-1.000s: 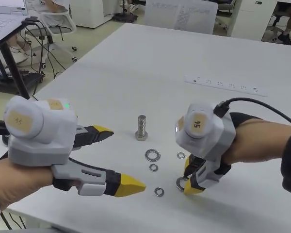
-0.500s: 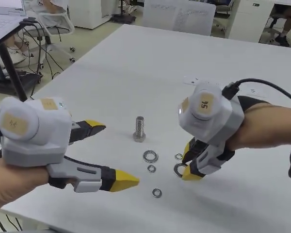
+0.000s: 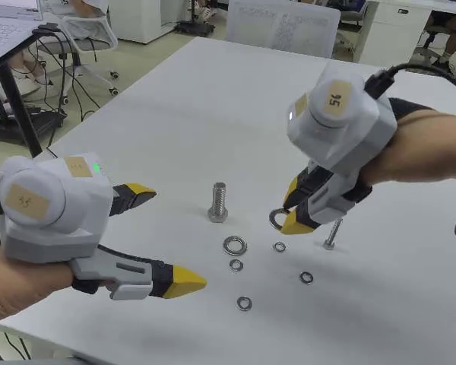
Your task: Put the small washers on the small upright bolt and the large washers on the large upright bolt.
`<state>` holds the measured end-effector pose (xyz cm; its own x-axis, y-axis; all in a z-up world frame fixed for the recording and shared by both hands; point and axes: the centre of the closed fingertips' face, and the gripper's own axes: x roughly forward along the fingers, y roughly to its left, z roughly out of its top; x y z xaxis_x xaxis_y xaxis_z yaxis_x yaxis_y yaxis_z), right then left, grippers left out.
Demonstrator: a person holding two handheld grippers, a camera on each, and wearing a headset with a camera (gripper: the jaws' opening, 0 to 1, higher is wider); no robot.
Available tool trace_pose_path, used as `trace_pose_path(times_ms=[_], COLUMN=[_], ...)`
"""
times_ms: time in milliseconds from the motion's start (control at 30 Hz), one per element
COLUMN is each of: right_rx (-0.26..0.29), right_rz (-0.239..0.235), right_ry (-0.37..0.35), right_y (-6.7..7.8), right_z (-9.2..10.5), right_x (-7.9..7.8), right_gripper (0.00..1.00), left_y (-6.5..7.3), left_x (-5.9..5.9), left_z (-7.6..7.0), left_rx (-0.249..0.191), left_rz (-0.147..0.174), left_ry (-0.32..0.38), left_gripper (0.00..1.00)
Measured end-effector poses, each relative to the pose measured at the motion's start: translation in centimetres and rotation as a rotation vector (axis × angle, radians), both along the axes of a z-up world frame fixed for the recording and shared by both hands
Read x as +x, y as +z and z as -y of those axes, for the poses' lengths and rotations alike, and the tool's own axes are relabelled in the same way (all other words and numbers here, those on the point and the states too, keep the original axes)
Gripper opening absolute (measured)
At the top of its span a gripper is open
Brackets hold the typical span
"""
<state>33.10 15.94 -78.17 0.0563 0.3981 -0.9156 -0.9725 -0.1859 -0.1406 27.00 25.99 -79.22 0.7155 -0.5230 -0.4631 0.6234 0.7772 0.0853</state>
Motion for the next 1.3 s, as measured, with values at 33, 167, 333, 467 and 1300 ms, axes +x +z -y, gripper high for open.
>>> trace_pose_path(times_ms=[33,167,333,467,1300], right_rx=[0.003,0.011,0.045,0.045,-0.024], right_rz=[0.002,0.023,0.016,0.018,-0.062], right_ry=[0.002,0.022,0.036,0.055,0.08], right_y=[0.2,1.2,2.4,2.4,-1.3], right_z=[-0.3,-1.6,-4.0,-5.4,-9.3], right_x=[0.2,0.7,1.9,2.5,4.7], right_gripper=[0.23,0.23,0.23,0.23,0.23], left_y=[0.0,-0.3,-0.7,-1.1,-1.7], left_x=[0.0,0.1,0.2,0.3,0.6], left_z=[-0.1,-0.4,-0.7,-0.9,-0.8], left_rx=[0.002,0.018,0.032,0.052,0.049], left_rz=[0.001,0.006,0.006,0.01,0.007], left_ry=[0.001,0.007,0.01,0.011,0.008], left_gripper=[0.89,0.89,0.89,0.89,0.87])
